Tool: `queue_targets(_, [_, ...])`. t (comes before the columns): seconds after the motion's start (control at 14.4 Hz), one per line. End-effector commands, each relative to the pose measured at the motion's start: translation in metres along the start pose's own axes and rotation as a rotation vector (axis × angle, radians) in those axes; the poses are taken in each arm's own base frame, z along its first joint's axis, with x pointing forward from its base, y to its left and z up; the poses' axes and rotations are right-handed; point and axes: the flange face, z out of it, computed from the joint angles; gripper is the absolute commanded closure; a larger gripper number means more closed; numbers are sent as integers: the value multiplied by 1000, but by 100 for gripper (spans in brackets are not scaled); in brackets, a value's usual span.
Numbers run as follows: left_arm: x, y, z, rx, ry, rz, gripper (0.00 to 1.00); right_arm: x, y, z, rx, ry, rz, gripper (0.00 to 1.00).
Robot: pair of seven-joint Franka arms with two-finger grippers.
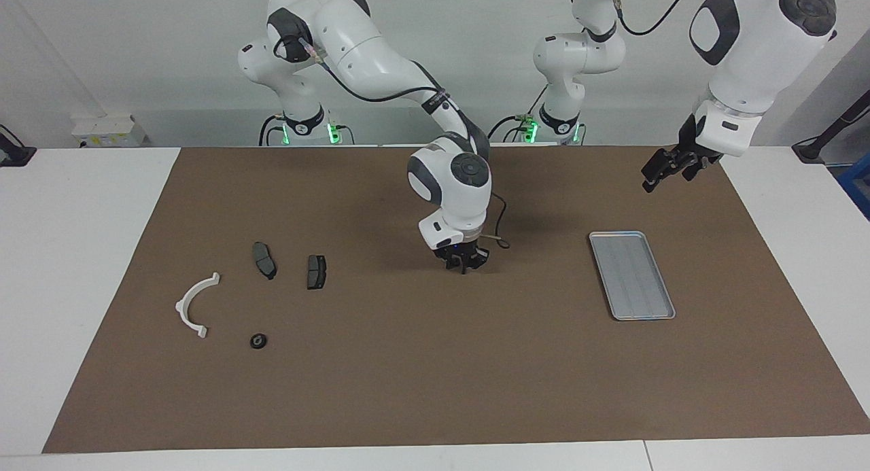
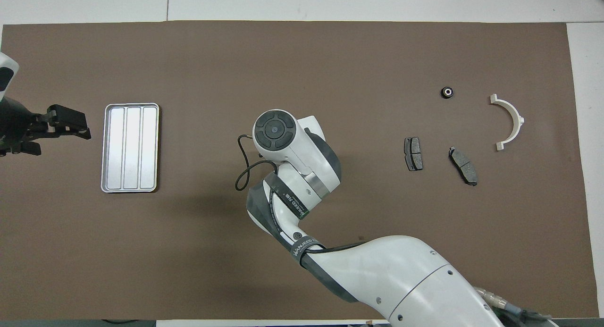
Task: Place bearing gear from tray to pile
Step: 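Grasp the mid-table bearing with the right gripper while the left gripper withdraws, then carry the bearing with the right gripper to the pile and release it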
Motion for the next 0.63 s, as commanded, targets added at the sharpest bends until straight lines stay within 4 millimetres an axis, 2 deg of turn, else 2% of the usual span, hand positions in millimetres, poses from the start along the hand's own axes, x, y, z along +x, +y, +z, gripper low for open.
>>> queue_targets(0.0, [-2,1,0,10,-8,7,0,3,7,7,-17,-13,22,100])
queue_targets(0.42, [-2,1,0,10,-8,7,0,4,8,6,-27,-16,19,100])
queue_targets(0.56, [-2,1,0,10,-8,9,0,19,13,-10,-56,-35,7,100])
